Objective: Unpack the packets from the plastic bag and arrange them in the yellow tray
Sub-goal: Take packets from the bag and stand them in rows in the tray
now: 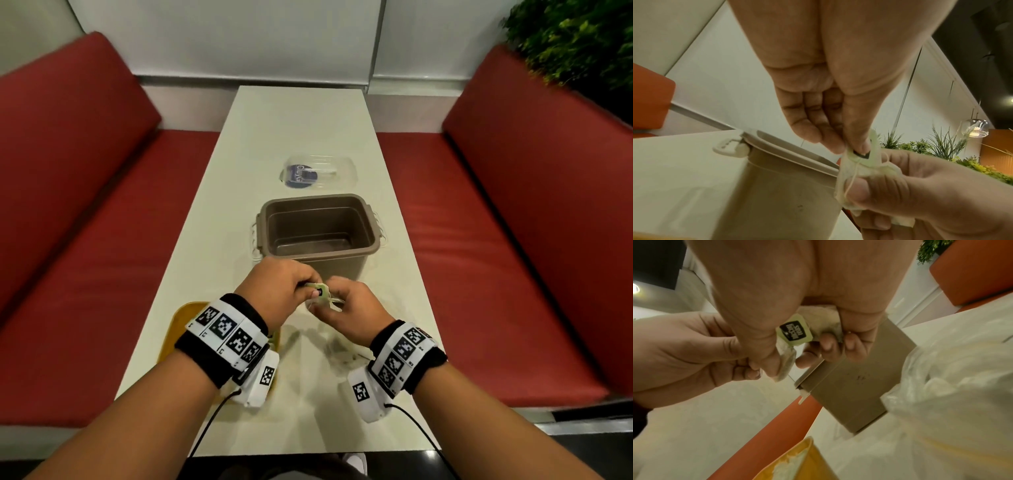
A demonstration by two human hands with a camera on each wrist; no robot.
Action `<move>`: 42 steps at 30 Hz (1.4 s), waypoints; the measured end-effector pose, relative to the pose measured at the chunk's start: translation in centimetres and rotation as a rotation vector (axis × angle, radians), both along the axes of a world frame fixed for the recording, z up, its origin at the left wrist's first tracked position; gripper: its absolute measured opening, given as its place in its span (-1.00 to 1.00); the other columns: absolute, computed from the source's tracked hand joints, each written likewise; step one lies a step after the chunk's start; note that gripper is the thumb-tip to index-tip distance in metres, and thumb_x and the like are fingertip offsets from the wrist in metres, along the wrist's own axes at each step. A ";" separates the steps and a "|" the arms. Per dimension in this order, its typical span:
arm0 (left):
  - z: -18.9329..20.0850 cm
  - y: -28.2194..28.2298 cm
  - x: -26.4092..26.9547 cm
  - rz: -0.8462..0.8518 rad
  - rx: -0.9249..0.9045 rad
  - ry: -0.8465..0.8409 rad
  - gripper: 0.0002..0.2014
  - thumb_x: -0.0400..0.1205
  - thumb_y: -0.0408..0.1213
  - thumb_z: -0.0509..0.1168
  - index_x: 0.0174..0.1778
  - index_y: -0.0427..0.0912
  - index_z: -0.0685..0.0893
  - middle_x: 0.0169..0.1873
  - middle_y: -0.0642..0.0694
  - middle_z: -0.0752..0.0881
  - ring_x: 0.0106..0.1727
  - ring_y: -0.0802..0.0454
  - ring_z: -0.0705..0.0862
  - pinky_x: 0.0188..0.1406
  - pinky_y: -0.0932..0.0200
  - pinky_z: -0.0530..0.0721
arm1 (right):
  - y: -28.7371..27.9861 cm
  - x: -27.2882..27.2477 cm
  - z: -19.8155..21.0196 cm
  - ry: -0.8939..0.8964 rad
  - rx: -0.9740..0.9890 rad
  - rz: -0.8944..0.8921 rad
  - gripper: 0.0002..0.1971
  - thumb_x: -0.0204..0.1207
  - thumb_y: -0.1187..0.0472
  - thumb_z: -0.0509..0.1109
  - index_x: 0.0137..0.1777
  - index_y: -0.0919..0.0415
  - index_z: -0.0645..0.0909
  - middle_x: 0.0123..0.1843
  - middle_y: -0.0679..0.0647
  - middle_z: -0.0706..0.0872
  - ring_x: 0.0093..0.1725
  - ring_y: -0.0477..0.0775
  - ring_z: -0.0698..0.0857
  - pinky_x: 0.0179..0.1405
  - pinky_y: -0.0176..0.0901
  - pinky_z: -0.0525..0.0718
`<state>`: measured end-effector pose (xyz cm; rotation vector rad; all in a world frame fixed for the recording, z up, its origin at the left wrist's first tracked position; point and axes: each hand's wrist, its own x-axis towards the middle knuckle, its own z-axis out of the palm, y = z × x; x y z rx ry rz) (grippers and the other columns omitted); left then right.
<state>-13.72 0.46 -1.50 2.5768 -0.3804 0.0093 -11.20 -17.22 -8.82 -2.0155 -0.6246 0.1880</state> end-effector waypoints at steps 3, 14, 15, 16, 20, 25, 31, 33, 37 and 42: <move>0.5 2.7 -0.9 0.041 0.011 0.057 -0.90 0.55 -0.20 0.48 -0.04 0.01 0.83 -0.25 0.06 0.80 -0.20 0.15 0.67 -0.08 0.24 0.59 | 2.4 -0.7 0.1 0.017 -0.024 0.017 -0.85 0.54 0.13 0.53 -0.21 0.13 0.68 -0.28 -0.01 0.67 -0.24 -0.08 0.62 -0.17 -0.07 0.59; -0.5 11.3 -4.6 0.207 0.175 0.215 -0.88 0.55 -0.19 0.47 -0.01 0.02 0.80 -0.15 0.06 0.80 -0.10 0.09 0.70 0.00 0.19 0.63 | 8.4 -2.8 -0.2 0.117 -0.248 0.030 -0.85 0.54 0.26 0.39 0.03 0.03 0.53 -0.07 0.04 0.74 -0.08 0.06 0.69 -0.03 -0.03 0.69; -0.9 11.9 -4.9 0.196 0.237 0.269 -0.89 0.54 -0.19 0.48 -0.03 0.02 0.79 -0.13 0.06 0.79 -0.10 0.10 0.68 -0.03 0.21 0.61 | 8.7 -2.9 -0.1 0.140 -0.252 0.017 -0.83 0.53 0.29 0.35 0.01 0.05 0.46 -0.12 0.05 0.71 -0.15 0.05 0.66 -0.13 -0.03 0.66; -1.6 12.3 -5.1 0.180 0.297 0.324 -0.89 0.54 -0.20 0.48 -0.04 0.01 0.78 -0.12 0.05 0.78 -0.09 0.09 0.67 -0.06 0.23 0.59 | 9.0 -3.0 0.0 0.163 -0.260 0.007 -0.83 0.54 0.31 0.33 -0.01 0.08 0.41 -0.17 0.05 0.67 -0.24 0.02 0.60 -0.22 -0.05 0.60; -5.2 13.0 -5.8 0.140 0.423 0.529 -0.85 0.53 -0.23 0.48 0.00 -0.03 0.77 -0.07 0.00 0.74 -0.04 0.02 0.70 -0.11 0.27 0.53 | 9.9 -3.4 0.0 0.203 -0.270 -0.003 -0.88 0.58 0.30 0.28 -0.05 0.15 0.37 -0.26 0.05 0.54 -0.31 0.03 0.46 -0.30 -0.06 0.46; -8.6 13.2 -6.3 0.217 0.349 0.524 -0.93 0.55 -0.27 0.39 -0.09 -0.03 0.71 -0.13 0.01 0.74 -0.03 0.00 0.69 -0.11 0.22 0.56 | 10.5 -3.9 -0.6 0.249 -0.273 -0.009 -0.94 0.56 0.28 0.27 -0.08 0.27 0.45 -0.25 0.17 0.61 -0.24 0.13 0.53 -0.18 0.07 0.59; -10.1 13.2 -7.0 0.332 0.214 0.512 -0.65 0.42 -0.22 0.54 -0.06 -0.01 0.49 -0.14 -0.01 0.68 -0.06 -0.04 0.67 -0.18 0.19 0.51 | 10.8 -4.1 -0.9 0.316 -0.203 -0.048 -0.91 0.49 0.21 0.26 -0.13 0.25 0.50 -0.16 0.31 0.71 -0.19 0.24 0.65 -0.15 0.18 0.66; -10.4 12.9 -7.1 0.355 0.219 0.554 -0.47 0.35 -0.20 0.60 0.07 -0.06 0.42 -0.09 -0.06 0.68 -0.02 -0.09 0.69 -0.14 0.13 0.60 | 10.8 -4.2 -0.8 0.320 -0.196 -0.053 -0.84 0.43 0.15 0.23 -0.12 0.25 0.51 -0.16 0.31 0.72 -0.14 0.31 0.68 -0.14 0.18 0.68; -11.0 12.4 -7.0 0.359 0.316 0.570 -0.37 0.39 -0.24 0.59 0.22 -0.17 0.34 -0.04 -0.13 0.68 -0.01 -0.13 0.71 -0.16 0.09 0.65 | 10.8 -4.2 -1.0 0.339 -0.167 -0.066 -0.86 0.42 0.15 0.24 -0.14 0.22 0.51 -0.15 0.33 0.73 -0.21 0.25 0.66 -0.15 0.21 0.69; -11.2 11.7 -6.7 0.420 0.176 0.540 -0.56 0.49 -0.20 0.45 0.17 -0.17 0.38 -0.02 -0.15 0.70 -0.06 -0.14 0.71 -0.21 0.09 0.62 | 10.7 -4.4 -1.0 0.354 -0.149 -0.072 -0.90 0.41 0.13 0.26 -0.17 0.14 0.52 -0.19 0.23 0.73 -0.22 0.20 0.67 -0.14 0.17 0.69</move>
